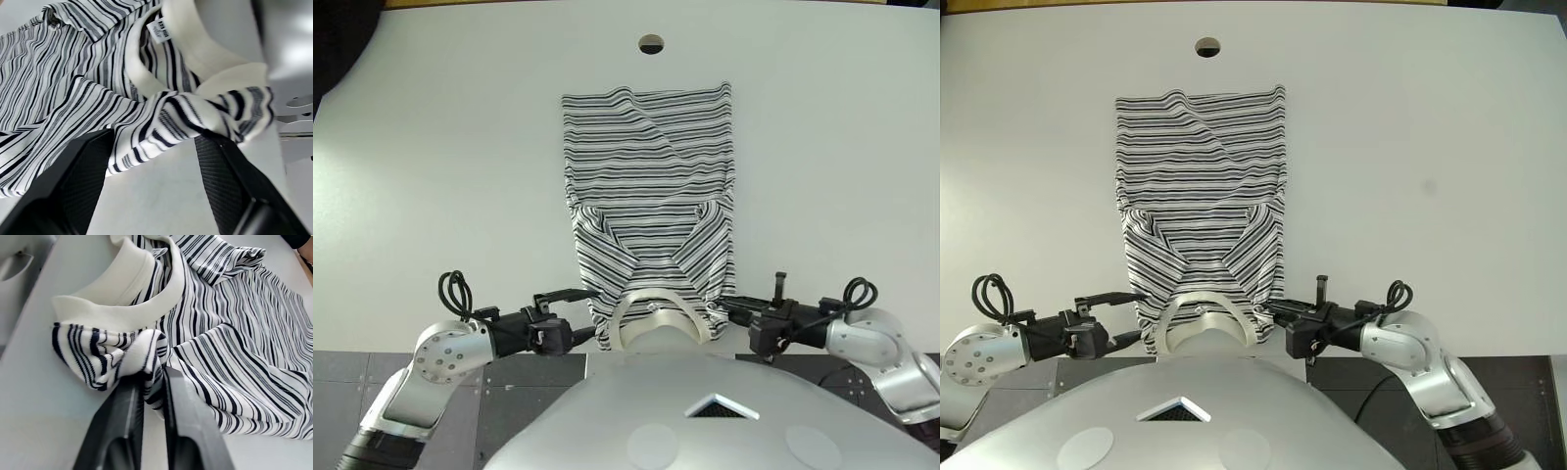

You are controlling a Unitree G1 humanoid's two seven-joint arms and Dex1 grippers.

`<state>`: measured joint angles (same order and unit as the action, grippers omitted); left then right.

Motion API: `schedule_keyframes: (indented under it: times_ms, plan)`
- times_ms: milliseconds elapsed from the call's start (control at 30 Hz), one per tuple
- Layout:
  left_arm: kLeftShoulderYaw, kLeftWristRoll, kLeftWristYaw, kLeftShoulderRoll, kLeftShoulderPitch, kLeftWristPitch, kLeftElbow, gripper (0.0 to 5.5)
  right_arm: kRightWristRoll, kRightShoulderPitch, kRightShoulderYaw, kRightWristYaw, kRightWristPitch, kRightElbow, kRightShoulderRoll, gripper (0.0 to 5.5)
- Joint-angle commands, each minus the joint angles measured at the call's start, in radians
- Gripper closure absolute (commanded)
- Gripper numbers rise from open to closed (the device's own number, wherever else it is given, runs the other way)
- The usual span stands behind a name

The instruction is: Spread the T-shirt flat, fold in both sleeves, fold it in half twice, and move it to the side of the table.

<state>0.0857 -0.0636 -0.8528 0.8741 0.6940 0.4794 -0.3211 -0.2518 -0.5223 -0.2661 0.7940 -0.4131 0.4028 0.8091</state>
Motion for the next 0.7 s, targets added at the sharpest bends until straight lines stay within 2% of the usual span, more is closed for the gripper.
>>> schedule_keyframes:
  times_ms: [33,300,467,567,700]
  plan:
    - [0.017,0.014,-0.035,0.030,-0.004,-0.027,0.001,2.70,0.001,-0.005,0.006,0.000,0.005,-0.005,0.023,5.40]
    - [0.091,0.062,-0.125,0.054,-0.066,-0.093,0.028,4.04,0.062,-0.018,0.021,0.023,0.051,0.045,0.041,5.40]
    - [0.067,0.105,-0.154,0.098,-0.042,-0.115,0.010,4.99,0.080,-0.010,0.015,0.036,0.071,0.051,0.043,5.40]
    - [0.020,0.144,-0.158,0.127,-0.001,-0.108,-0.051,5.32,0.108,-0.016,0.020,0.065,0.090,0.053,0.066,5.40]
    - [-0.045,0.223,-0.184,0.162,0.047,-0.106,-0.149,5.37,0.204,-0.051,0.029,0.130,0.138,0.100,0.114,5.40]
